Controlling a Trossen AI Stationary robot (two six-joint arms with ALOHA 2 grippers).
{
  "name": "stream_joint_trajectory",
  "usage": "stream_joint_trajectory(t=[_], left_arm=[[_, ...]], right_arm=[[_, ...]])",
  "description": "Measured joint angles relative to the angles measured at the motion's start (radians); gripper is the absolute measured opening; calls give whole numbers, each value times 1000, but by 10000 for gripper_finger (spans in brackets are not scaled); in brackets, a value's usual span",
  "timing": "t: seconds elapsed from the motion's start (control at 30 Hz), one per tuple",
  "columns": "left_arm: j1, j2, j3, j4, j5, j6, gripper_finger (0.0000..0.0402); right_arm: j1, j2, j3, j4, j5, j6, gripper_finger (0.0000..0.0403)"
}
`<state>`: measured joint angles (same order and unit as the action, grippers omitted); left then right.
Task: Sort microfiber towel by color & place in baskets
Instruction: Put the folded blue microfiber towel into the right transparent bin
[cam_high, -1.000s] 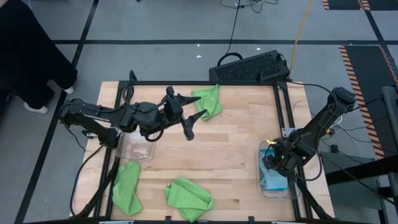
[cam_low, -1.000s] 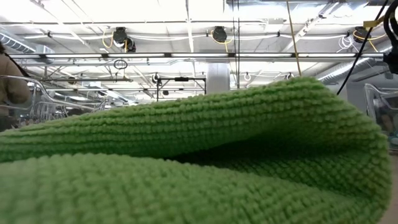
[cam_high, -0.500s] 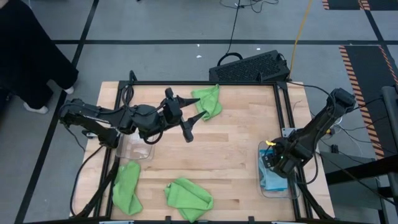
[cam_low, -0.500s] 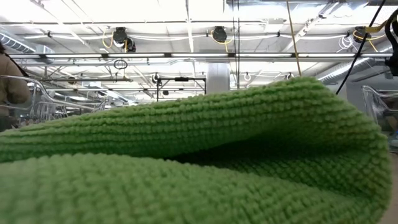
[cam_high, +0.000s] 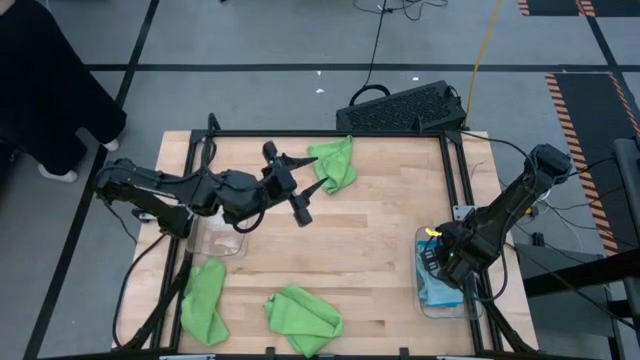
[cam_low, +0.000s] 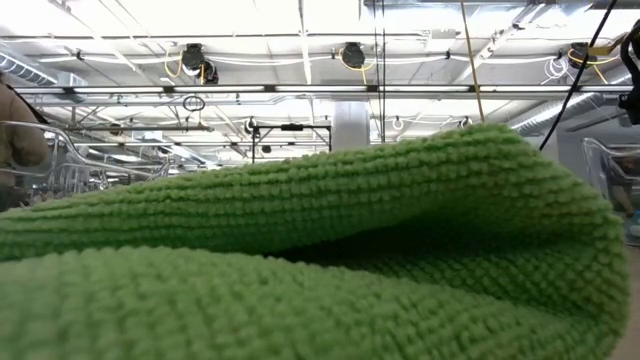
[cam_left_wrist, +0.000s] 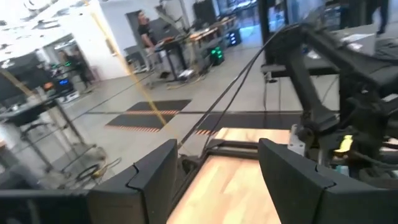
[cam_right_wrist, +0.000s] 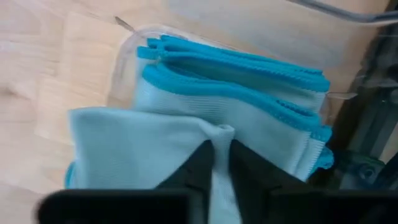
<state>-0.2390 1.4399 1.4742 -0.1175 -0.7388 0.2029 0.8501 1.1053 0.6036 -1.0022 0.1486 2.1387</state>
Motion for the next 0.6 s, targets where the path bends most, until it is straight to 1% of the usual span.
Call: stream_joint_trajectory(t=[0.03,0.1,0.23,0.33,0.4,0.5,0.6], left_arm=[[-3,0,0,-6,-12,-7,227],[-11,-1,0,-20,-21,-27,227],[-32,-1,0,-52,-21,-49,227],[-47,-1,0,-63,-21,-66,227],[-54,-1,0,-61,-22,-116,227],[-61,-1,0,-61,-21,-221,227],[-66,-1,0,-65,-28,-282,227]], right_arm=[[0,1,12,-12,5,1,26],[-1,1,48,-40,15,2,11],[-6,0,109,-89,5,0,12],[-5,2,115,-112,-22,6,7],[-3,13,102,-172,-22,21,7],[-12,41,94,-175,-18,32,10],[-12,82,100,-179,-18,31,12]])
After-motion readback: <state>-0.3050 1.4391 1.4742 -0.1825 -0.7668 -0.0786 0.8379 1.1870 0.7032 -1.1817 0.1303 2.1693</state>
